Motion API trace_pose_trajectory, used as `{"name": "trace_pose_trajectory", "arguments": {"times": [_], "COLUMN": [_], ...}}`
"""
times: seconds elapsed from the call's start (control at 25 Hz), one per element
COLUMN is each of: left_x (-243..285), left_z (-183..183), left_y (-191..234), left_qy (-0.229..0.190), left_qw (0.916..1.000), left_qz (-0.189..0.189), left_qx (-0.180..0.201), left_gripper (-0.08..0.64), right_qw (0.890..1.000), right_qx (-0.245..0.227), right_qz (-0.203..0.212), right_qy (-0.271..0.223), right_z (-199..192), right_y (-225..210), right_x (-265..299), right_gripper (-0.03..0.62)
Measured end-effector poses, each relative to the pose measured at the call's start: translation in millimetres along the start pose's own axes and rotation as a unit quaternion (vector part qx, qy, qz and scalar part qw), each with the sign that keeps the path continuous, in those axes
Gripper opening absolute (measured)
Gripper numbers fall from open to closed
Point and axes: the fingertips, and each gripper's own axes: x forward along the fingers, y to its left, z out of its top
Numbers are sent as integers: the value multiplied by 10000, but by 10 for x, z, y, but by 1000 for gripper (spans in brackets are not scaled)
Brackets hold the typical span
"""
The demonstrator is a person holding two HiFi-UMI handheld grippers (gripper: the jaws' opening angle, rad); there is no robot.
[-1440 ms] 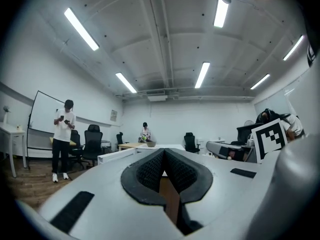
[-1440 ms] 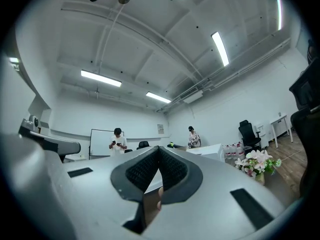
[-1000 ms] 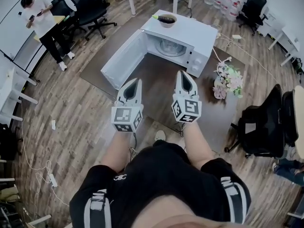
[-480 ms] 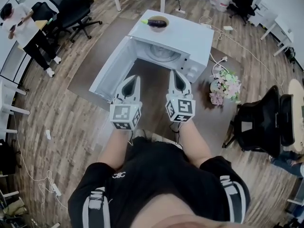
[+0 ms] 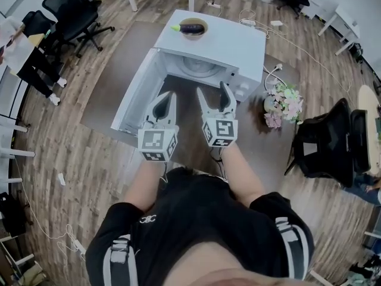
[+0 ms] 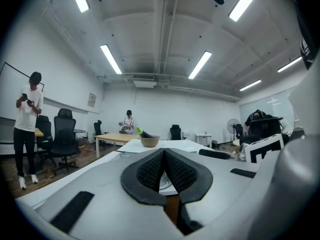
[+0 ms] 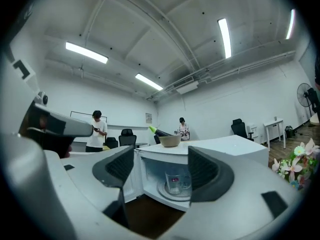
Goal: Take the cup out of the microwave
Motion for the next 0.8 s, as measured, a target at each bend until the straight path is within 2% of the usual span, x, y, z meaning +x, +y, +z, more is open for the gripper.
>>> {"name": "trace_pose_trajectory", "arguments": {"times": [0.12, 0.16, 0.4, 0.6, 0.8], "left_x": [42, 57, 174, 288, 434], "left_z": [-19, -32, -192, -341, -520], "left_y": [112, 159, 431, 559, 656], "left_qy": [9, 22, 140, 283, 424], "left_qw": [10000, 10000, 9998, 9993, 9985], "left_qz": [-50, -62, -105, -199, -333], "left_qx": [-32, -46, -130, -158, -106], "left_gripper": [-2, -2, -2, -2, -1], "right_qw": [9995, 9991, 9936, 9846, 9773], "right_qx": [-23, -12, 111, 225, 204], "right_qz": [-162, -226, -834, -1331, -1588], "right_qy": [274, 369, 749, 1109, 1390], "right_z": [-251, -343, -839, -1230, -1632], "right_y": [41, 52, 4, -99, -212], "right_x": [229, 318, 907, 1360, 1740], "right_gripper": [438, 459, 474, 477, 488]}}
